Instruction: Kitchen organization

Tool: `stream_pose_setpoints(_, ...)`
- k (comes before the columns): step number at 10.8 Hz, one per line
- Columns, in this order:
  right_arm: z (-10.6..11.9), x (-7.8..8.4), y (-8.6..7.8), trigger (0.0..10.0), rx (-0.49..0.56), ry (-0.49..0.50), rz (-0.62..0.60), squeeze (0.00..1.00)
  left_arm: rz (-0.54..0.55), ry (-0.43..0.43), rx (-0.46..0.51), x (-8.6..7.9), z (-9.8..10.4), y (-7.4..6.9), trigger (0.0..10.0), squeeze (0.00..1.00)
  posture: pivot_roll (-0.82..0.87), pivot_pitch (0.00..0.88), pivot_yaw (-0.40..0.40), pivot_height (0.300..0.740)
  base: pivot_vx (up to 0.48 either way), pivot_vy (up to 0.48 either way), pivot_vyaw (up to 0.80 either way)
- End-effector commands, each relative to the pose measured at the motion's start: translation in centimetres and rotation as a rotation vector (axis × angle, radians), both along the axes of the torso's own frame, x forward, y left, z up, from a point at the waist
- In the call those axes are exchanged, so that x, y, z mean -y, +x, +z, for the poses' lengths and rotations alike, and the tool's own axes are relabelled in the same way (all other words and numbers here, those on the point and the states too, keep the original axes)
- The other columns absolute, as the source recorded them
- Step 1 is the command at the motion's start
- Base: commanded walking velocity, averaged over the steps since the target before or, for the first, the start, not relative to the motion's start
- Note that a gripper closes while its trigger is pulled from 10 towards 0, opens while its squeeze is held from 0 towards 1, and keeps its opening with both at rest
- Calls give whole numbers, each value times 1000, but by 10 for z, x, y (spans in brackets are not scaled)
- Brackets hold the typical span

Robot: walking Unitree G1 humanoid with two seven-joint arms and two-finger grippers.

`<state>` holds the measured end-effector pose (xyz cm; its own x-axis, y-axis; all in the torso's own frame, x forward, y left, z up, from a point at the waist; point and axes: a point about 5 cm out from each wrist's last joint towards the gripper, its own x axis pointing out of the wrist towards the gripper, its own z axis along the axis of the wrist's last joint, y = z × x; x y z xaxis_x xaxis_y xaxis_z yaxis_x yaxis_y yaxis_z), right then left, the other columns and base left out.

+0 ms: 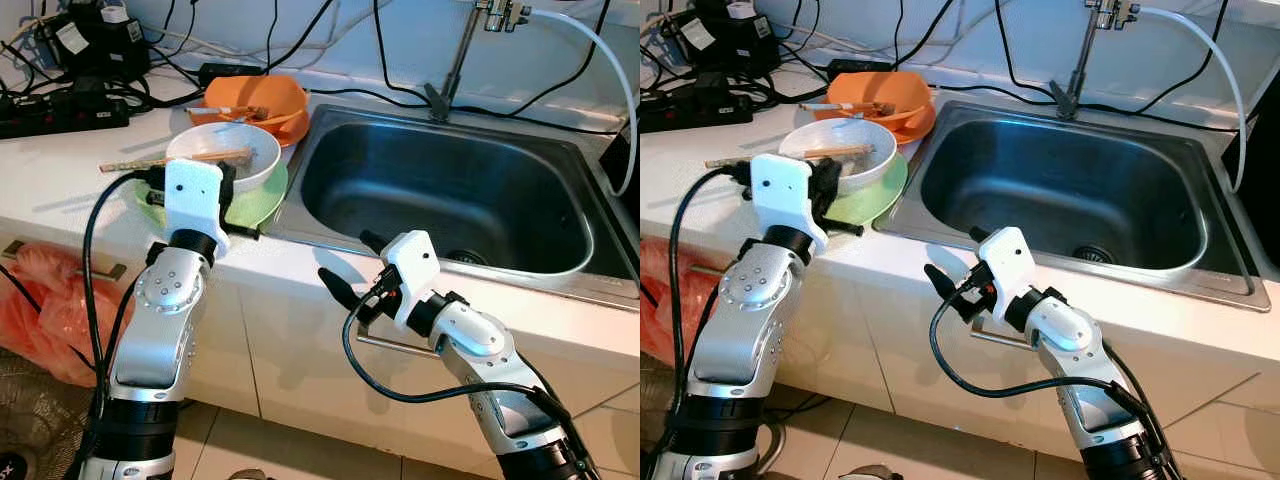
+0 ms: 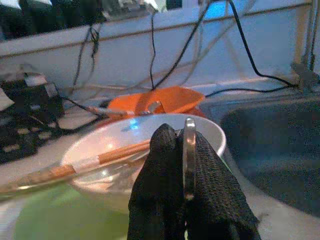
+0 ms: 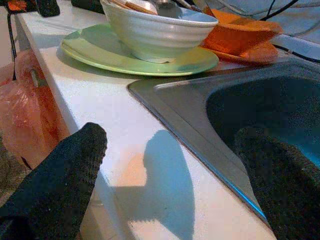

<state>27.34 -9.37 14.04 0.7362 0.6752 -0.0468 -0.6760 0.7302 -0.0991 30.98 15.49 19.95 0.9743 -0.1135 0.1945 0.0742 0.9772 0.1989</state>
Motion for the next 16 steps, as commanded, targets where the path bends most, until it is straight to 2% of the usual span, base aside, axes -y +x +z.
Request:
stream_pose_setpoints(1,4,2,4,10000,19,14,-14,0,0,8,46,1,7,-2,0,0,107,0,-22,740,0,0,0)
stream_pose_setpoints(4,5,6,10,10000,-4,40,-71,0,-66,-17,86,12,12,-3,0,0,107,0,-25,740,0,0,0)
stream_pose_setpoints(6,5,7,10,10000,6,34,-73,0,-88,-47,56,15,8,-2,0,0,105,0,-24,740,0,0,0)
stream_pose_setpoints(8,8,12,15,10000,34,54,-157,0,-159,-98,101,26,16,-4,0,0,104,0,-23,740,0,0,0)
stream_pose_setpoints(10,16,18,23,10000,30,156,-230,0,-243,-155,141,39,23,-6,0,0,104,0,-20,740,0,0,0)
stream_pose_setpoints(11,21,24,27,10000,23,221,-291,0,-321,-244,136,50,25,-9,0,0,104,0,-20,740,0,0,0)
stream_pose_setpoints(12,24,28,30,10000,39,222,-332,0,-322,-263,133,52,24,-8,0,0,104,0,-20,740,0,0,0)
stream_pose_setpoints(13,27,31,33,10000,47,227,-370,0,-319,-268,124,53,23,-6,1765,0,102,0,-18,740,0,0,0)
stream_pose_setpoints(14,32,35,34,10000,74,237,-399,0,-303,-270,122,51,22,-4,4039,0,100,0,-16,740,0,0,0)
stream_pose_setpoints(15,39,41,37,10000,127,234,-438,0,-282,-289,116,47,20,-2,4118,0,98,0,-14,740,0,0,0)
stream_pose_setpoints(16,40,42,37,10000,121,239,-452,0,-279,-297,113,45,20,-2,4353,0,99,0,-13,740,0,0,0)
